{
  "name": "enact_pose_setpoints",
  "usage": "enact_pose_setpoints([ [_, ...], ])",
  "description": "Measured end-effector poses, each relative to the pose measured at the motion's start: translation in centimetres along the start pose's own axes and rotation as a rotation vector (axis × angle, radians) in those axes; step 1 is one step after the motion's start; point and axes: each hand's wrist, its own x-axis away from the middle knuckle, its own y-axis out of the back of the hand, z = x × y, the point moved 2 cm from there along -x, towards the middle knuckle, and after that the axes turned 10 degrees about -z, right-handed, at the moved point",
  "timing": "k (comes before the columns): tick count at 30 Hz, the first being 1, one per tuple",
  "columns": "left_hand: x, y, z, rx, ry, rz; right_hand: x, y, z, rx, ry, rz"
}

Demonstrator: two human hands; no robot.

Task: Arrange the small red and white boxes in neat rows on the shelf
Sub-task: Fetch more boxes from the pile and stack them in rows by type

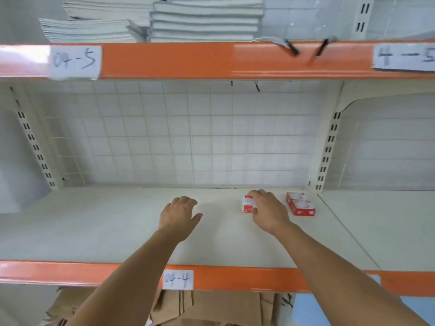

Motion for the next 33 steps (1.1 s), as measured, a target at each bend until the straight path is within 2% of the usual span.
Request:
enact_pose_setpoints([
  [5, -0.6, 0.1, 5.4, 0.022, 0.002, 0.008, -1.6, -3.3, 6.2, -0.061, -0.02, 0.047],
  [14, -1.7, 0.0, 9.5, 0.043, 0.032, -0.004, -4.6, -6.2, 12.7, -0.087, 0.073, 0.104],
  [28, -4.7, -1.6, 9.8, 0.114, 0.016, -0.054, -7.8, -10.0, 15.6, -0.125, 0.108, 0.178],
  [33, -5.4, -2.5, 7.7, 0.159, -0.064, -0.021, -7.5, -9.5, 13.9, -0.131, 0.098, 0.118],
])
